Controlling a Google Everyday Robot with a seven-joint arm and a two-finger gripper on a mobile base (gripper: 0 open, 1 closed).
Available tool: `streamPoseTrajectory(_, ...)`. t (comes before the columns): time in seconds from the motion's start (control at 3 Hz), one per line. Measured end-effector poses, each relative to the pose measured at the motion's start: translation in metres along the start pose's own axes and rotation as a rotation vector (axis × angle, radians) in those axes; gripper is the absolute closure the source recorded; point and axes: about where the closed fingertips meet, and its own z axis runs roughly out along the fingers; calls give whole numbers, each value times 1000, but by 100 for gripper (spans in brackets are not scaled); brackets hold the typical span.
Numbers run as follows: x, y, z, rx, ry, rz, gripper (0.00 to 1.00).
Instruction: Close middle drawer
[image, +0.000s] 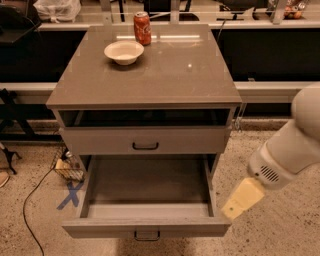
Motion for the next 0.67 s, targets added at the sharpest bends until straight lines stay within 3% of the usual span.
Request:
streamPoseTrajectory(0.33, -1, 27, 86, -107, 0, 92, 0)
streamPoseTrajectory(0.67, 0, 26, 90, -113, -2, 99, 0)
